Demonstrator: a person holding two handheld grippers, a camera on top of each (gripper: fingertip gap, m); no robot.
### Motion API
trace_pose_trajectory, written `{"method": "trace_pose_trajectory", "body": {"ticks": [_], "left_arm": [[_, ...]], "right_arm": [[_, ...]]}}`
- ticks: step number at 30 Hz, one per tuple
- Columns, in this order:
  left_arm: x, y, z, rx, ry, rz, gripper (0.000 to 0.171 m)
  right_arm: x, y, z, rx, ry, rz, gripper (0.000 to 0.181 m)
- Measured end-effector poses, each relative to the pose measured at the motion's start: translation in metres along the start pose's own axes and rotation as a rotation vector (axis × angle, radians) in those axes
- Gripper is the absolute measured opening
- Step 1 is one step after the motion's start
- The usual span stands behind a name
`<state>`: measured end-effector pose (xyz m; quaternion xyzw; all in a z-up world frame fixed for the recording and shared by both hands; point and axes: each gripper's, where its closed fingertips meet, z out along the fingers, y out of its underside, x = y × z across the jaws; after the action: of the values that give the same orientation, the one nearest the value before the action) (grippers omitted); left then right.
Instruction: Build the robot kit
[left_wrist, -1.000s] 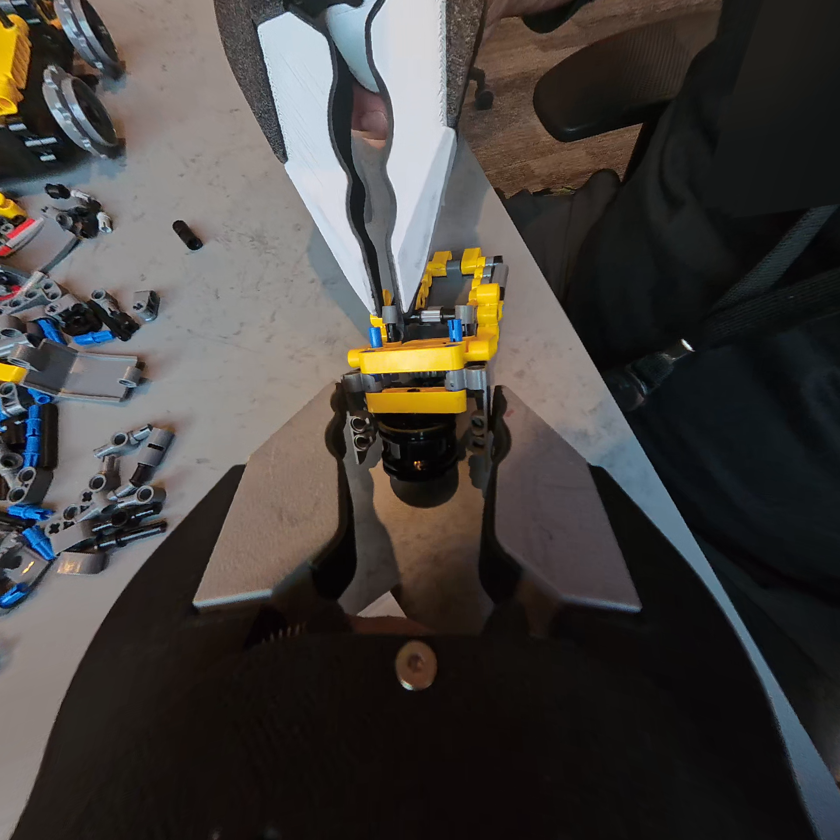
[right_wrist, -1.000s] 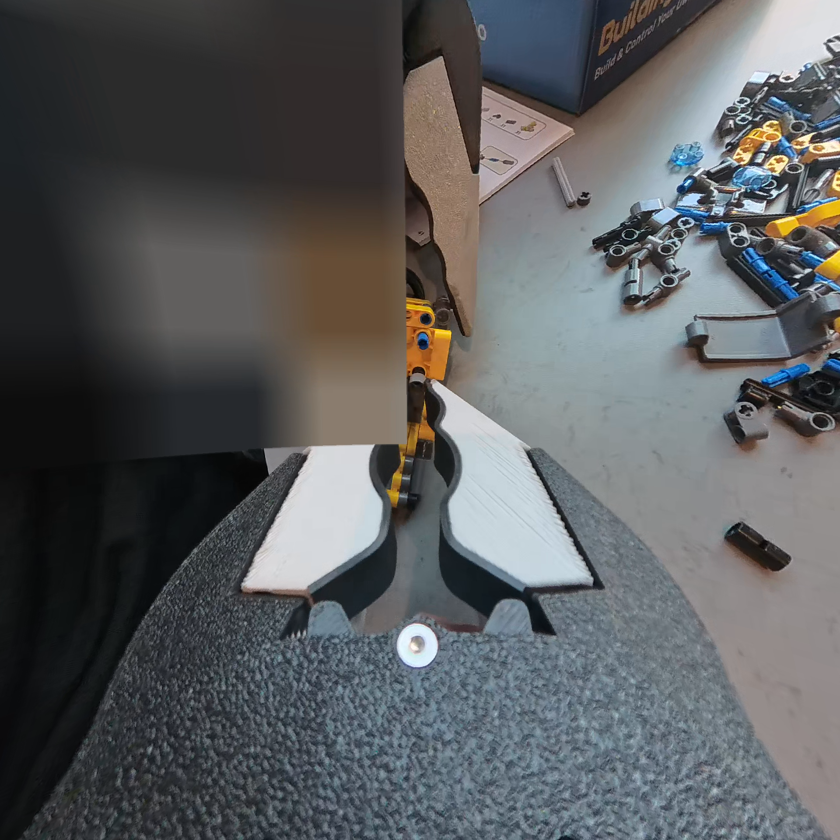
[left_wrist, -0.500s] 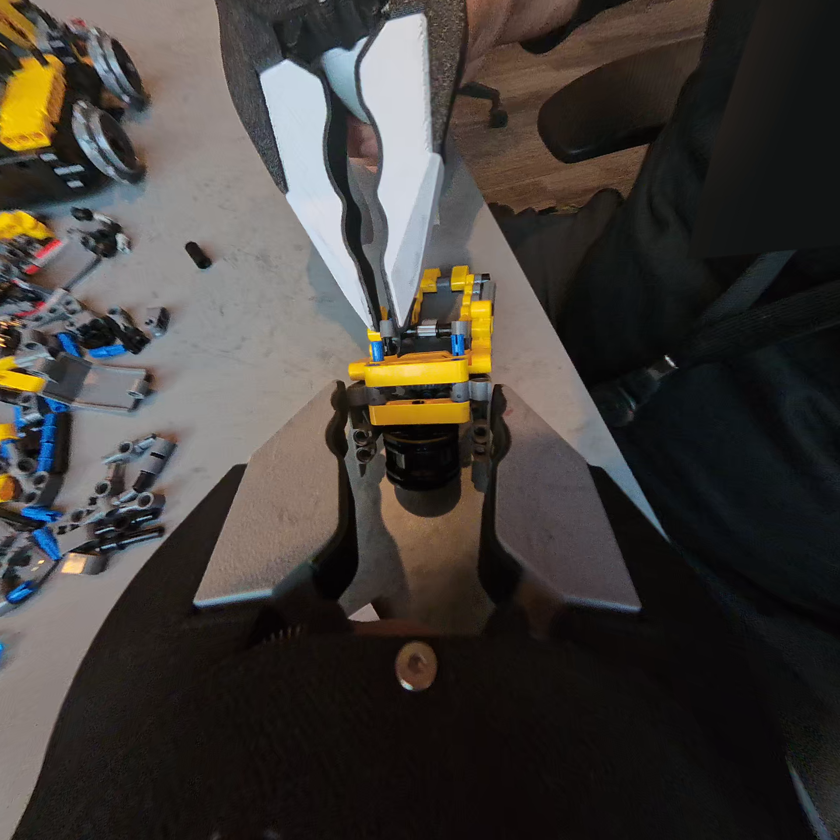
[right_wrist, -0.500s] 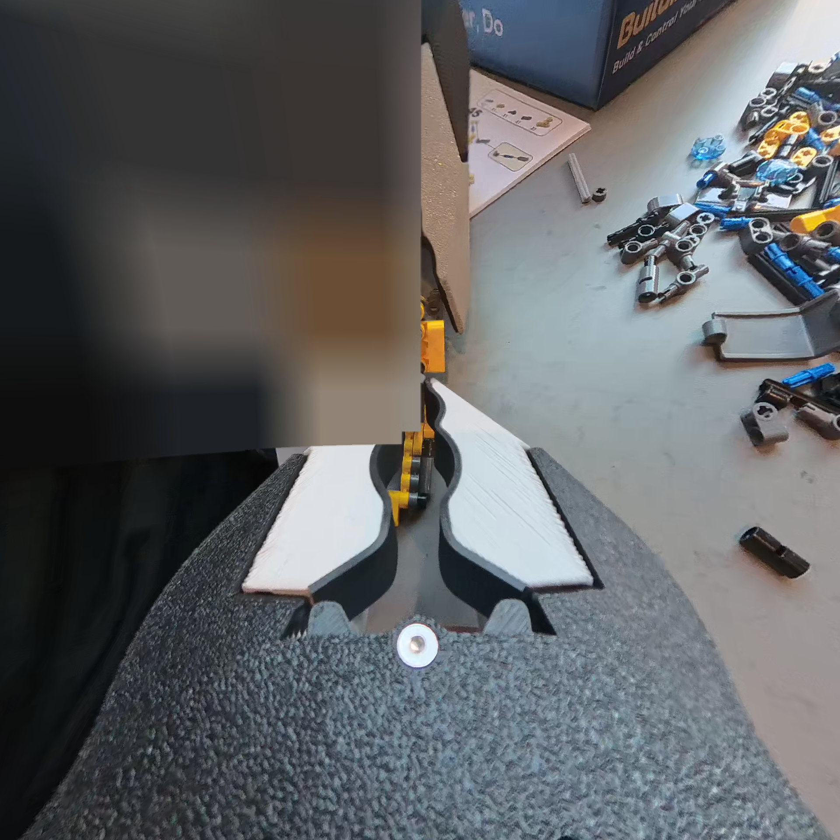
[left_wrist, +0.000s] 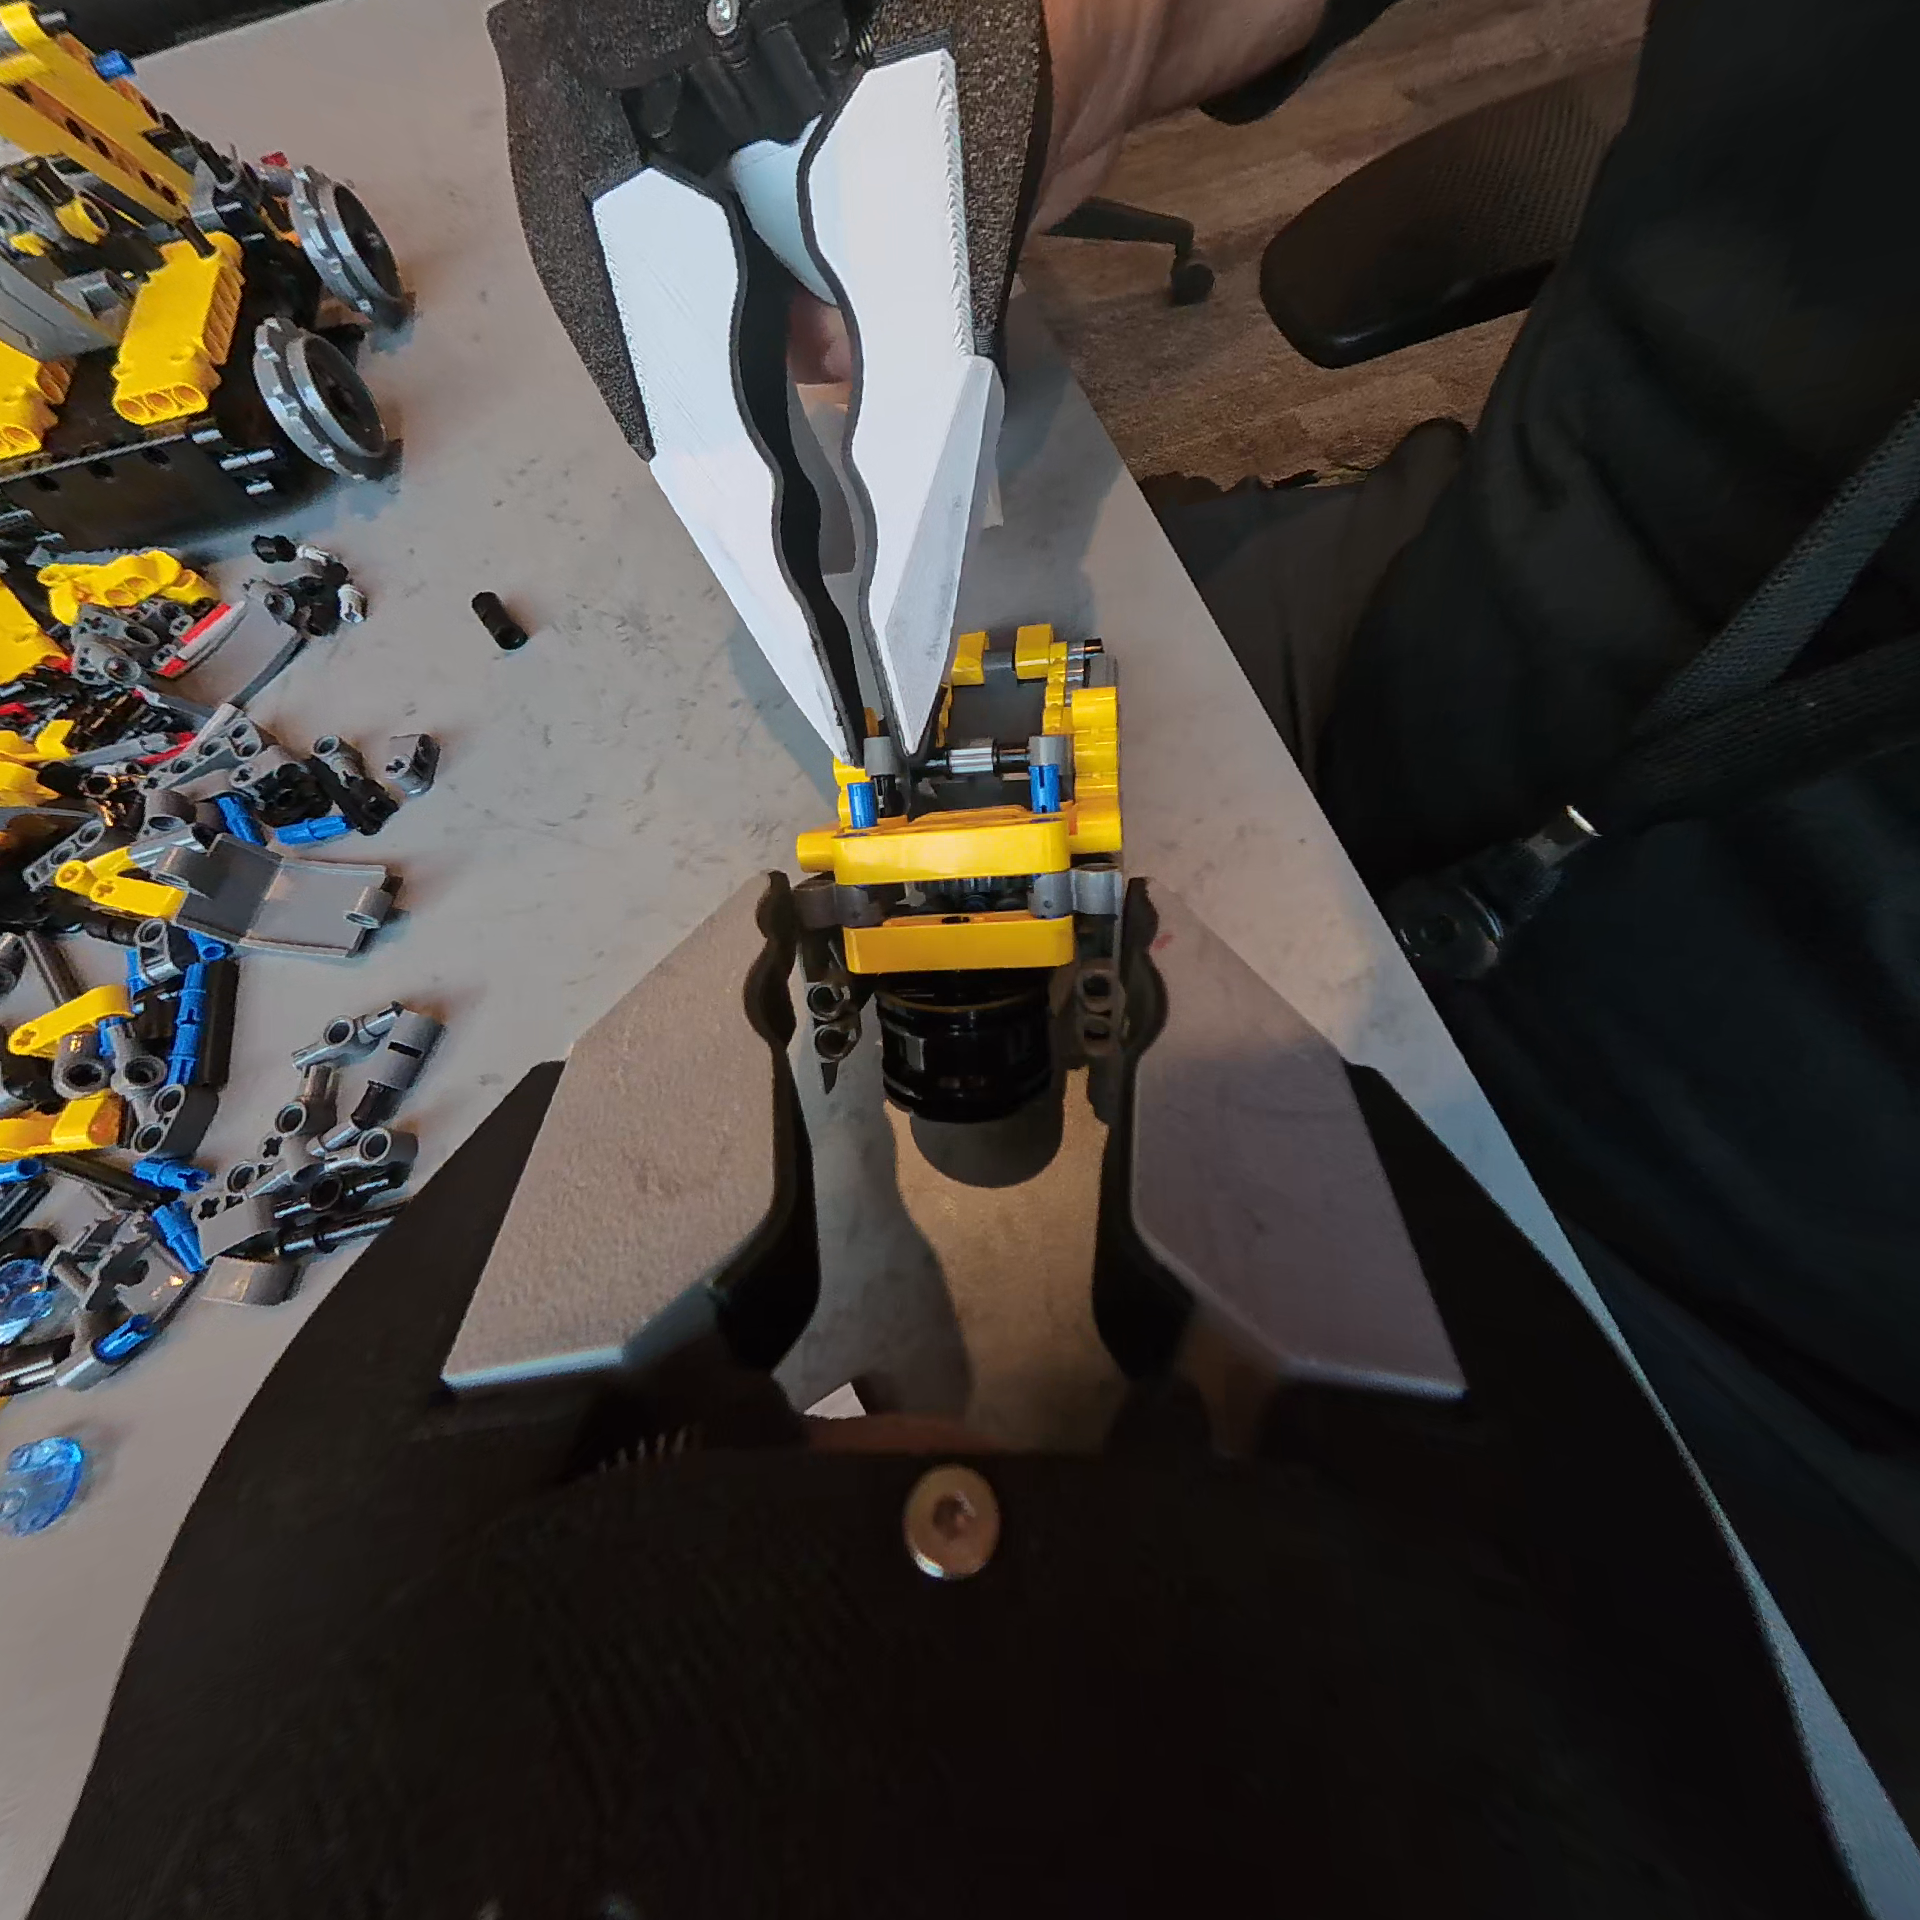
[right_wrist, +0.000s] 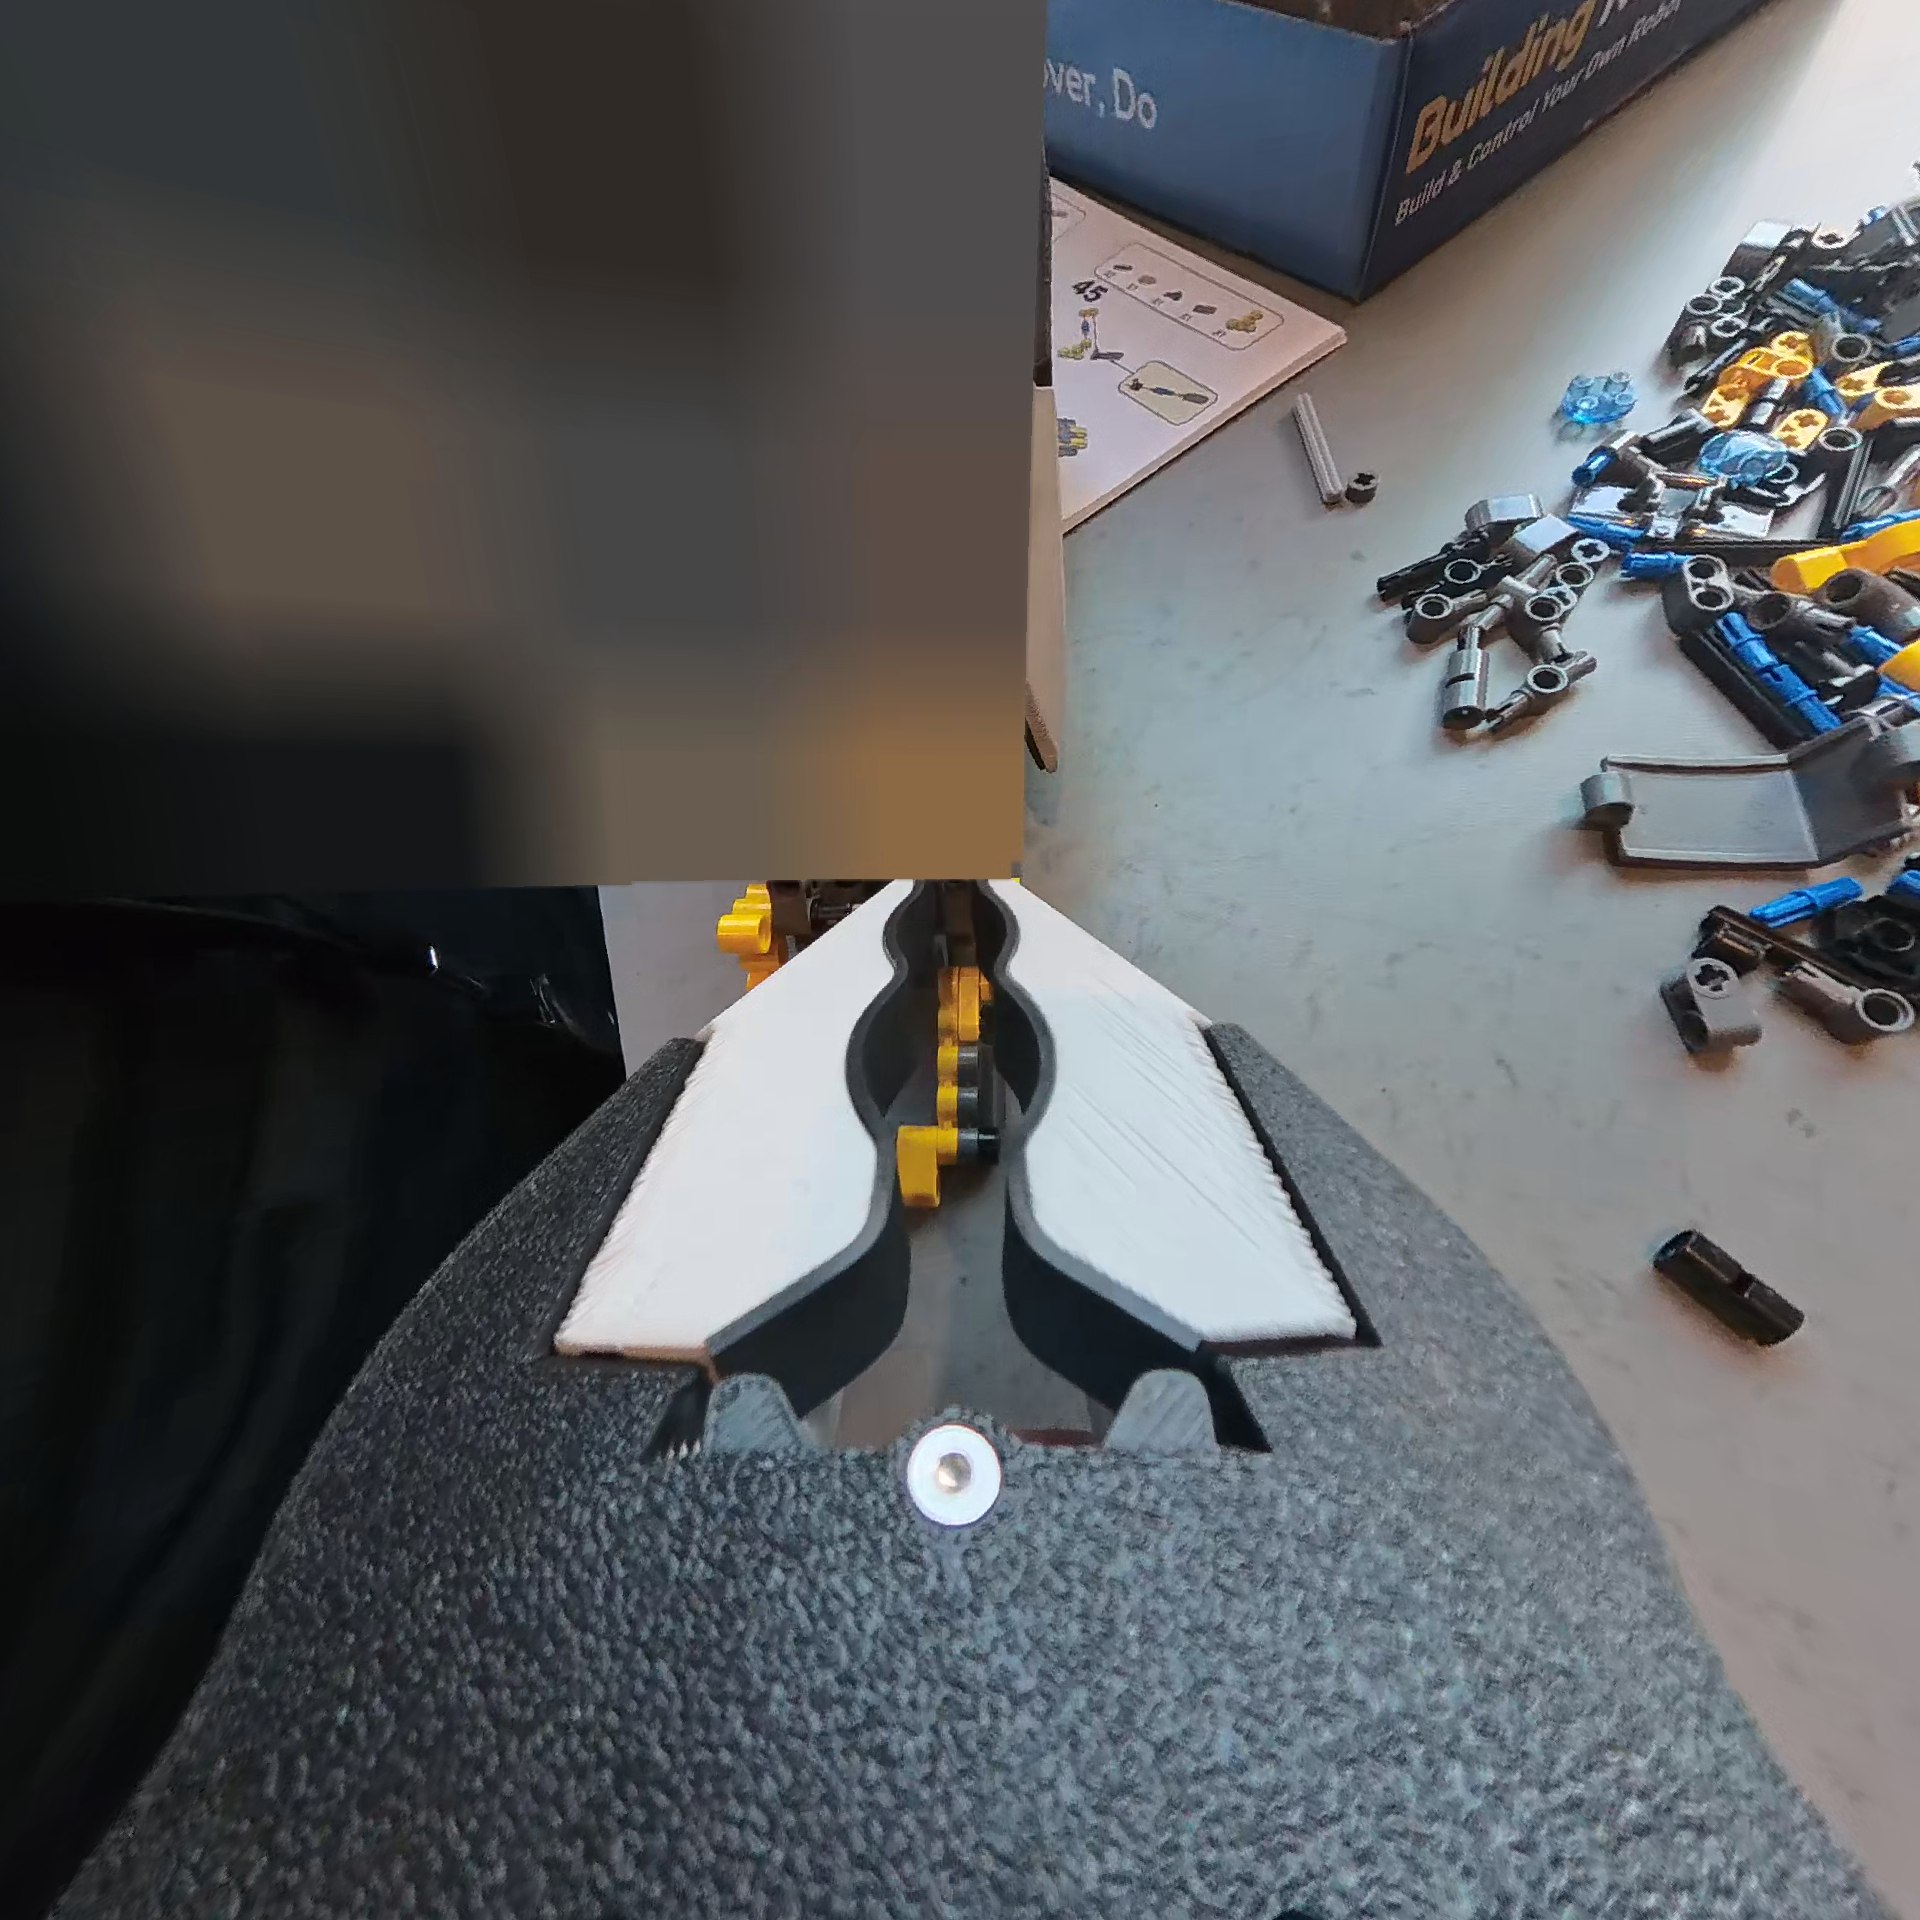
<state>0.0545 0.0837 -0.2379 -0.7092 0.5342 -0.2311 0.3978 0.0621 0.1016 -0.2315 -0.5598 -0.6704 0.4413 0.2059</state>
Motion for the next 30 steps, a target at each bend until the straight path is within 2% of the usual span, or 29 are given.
{"method": "trace_pose_trajectory", "body": {"ticks": [20,27,30], "left_arm": [[0.0003,-0.0002,-0.0005,0.002,-0.02,0.032,0.061],[0.0013,-0.0005,-0.0009,0.006,-0.021,0.055,0.06],[0.0022,-0.0004,-0.0017,0.008,-0.016,0.063,0.06]], "right_arm": [[-0.0018,-0.0022,0.0026,-0.006,-0.048,-0.018,0.005],[-0.0034,-0.0021,0.003,-0.009,-0.157,0.071,0.005],[-0.0042,-0.003,0.0046,-0.011,-0.163,0.052,0.005]]}}
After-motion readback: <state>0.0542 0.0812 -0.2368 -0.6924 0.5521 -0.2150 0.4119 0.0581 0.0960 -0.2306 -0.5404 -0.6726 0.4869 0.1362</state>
